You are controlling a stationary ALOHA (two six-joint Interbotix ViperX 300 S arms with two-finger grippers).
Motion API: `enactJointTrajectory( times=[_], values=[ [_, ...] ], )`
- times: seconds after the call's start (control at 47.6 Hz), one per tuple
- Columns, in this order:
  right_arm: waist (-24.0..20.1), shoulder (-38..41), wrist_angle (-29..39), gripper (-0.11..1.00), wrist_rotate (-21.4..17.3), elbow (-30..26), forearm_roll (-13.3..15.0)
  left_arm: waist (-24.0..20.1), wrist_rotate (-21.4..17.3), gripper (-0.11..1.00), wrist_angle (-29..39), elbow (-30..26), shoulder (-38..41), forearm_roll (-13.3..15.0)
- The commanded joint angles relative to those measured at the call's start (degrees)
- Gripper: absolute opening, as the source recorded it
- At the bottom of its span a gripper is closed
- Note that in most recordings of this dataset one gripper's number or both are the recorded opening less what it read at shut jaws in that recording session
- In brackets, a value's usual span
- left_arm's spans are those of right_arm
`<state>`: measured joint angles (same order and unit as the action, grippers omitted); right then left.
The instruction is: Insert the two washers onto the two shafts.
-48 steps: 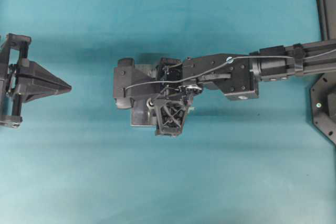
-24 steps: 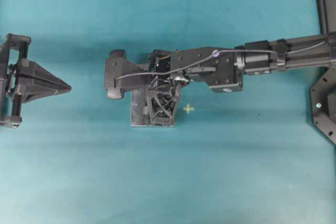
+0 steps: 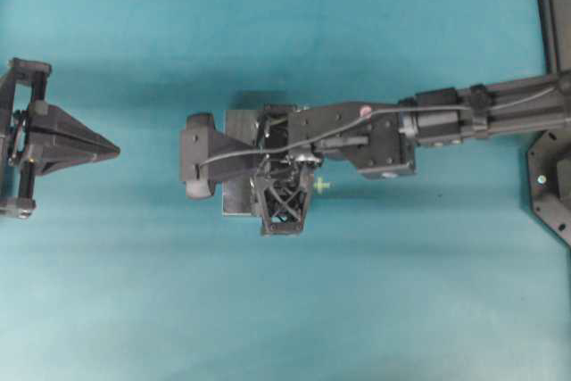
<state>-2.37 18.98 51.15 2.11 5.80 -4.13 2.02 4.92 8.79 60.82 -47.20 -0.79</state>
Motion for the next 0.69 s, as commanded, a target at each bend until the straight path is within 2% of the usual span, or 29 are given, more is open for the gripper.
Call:
enactJointTrajectory(
  times=[0.0,0.399,0.588,0.673],
  values=[
    [-1.93,-2.72,-0.35,0.66,-0.44,-0.09,-0.97,0.09,0.09,0.00,-0.44,-0.53,0.00,-0.09],
    [4.57,-5.10,0.00,0.66,-0.18,0.00,0.35,0.09,0.09,0.00,-0.35,-0.70,-0.62,-0.09],
    [5.54,-9.14,0.09,0.66,-0.26,2.99,0.35,0.26,0.09,0.00,-0.18,-0.70,-0.70,-0.09],
    [5.54,-11.34,-0.26,0.66,-0.09,5.45,0.35,0.35,1.41,0.00,-0.18,-0.26,-0.62,-0.09]
  ],
)
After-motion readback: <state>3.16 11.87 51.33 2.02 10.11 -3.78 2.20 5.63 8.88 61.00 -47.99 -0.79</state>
